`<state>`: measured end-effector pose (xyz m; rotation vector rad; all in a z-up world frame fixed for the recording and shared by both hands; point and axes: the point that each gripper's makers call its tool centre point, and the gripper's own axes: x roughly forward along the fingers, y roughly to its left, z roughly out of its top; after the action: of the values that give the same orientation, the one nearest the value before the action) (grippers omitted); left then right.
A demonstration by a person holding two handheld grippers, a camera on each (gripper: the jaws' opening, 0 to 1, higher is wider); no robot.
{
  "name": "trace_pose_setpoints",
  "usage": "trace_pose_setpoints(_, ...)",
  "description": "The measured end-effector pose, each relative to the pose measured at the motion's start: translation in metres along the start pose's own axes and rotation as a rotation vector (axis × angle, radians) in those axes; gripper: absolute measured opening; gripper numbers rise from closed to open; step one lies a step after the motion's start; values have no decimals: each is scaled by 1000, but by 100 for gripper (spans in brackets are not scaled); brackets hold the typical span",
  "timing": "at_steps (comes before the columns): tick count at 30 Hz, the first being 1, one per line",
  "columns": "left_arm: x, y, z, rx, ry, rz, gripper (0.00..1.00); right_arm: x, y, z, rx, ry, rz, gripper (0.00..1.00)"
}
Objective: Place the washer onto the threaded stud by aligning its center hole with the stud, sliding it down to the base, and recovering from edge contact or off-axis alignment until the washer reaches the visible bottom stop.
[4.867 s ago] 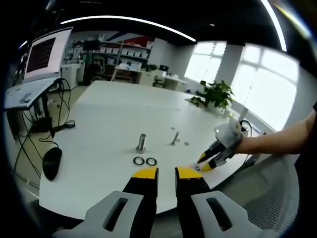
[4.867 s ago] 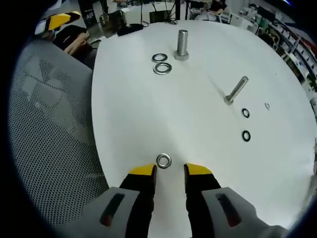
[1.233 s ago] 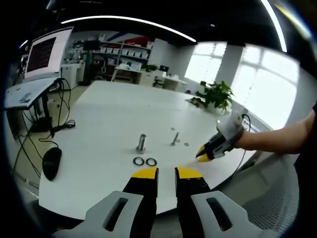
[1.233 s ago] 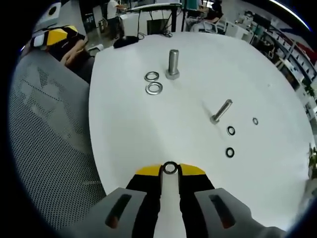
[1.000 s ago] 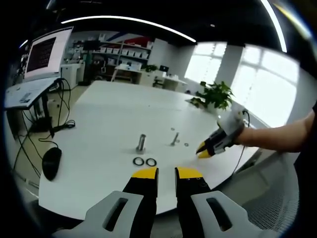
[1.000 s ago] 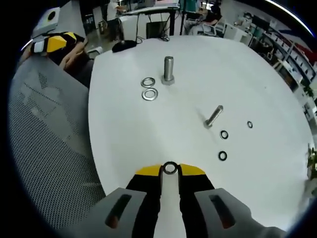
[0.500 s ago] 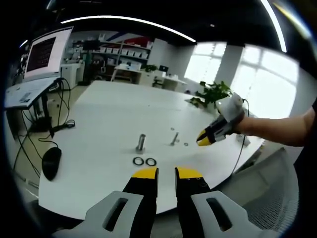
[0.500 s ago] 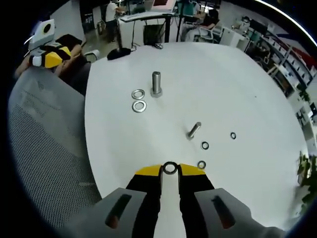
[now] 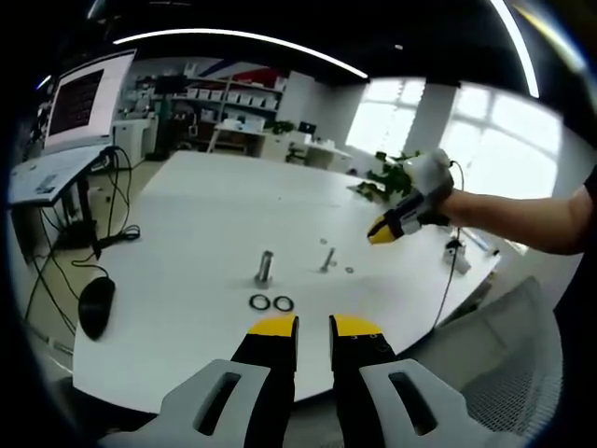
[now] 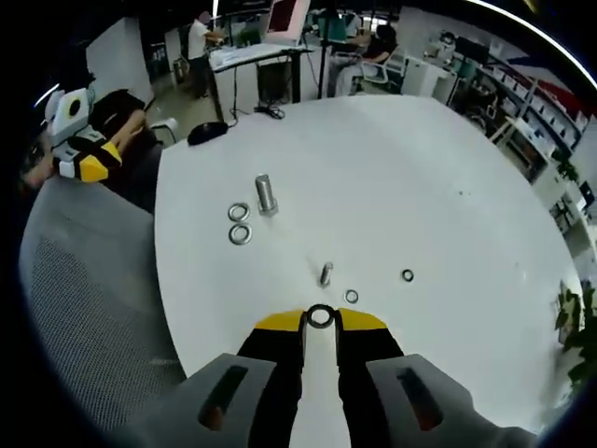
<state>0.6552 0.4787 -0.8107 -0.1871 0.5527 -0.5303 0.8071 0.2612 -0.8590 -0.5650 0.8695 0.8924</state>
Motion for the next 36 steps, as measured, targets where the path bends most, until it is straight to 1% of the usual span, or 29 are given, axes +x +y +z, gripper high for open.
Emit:
trace_pose_setpoints(3,0,0,-1,1,5,-3,11,0,-5,7,-16,1,-4,14)
trace_pose_setpoints(9,0,0,-1,-3,4,-2,11,3,-13,13,-43,15,-7,14)
trace_pose_setpoints(12,0,0,0,-6,0,1,11,5,-16,16,-70,25,-11,14)
trace_pose_setpoints(16,0,1,0,-5,0,1,11,7,-16,20,-71,23,-2,14)
trace_pose_setpoints(27,0,3,1,-13,-2,12,11,14,-17,21,-85,29,24,14)
trace_pose_setpoints(36,0,4,1,-17,-7,16,11,19,-13,26,-101,34,41,14)
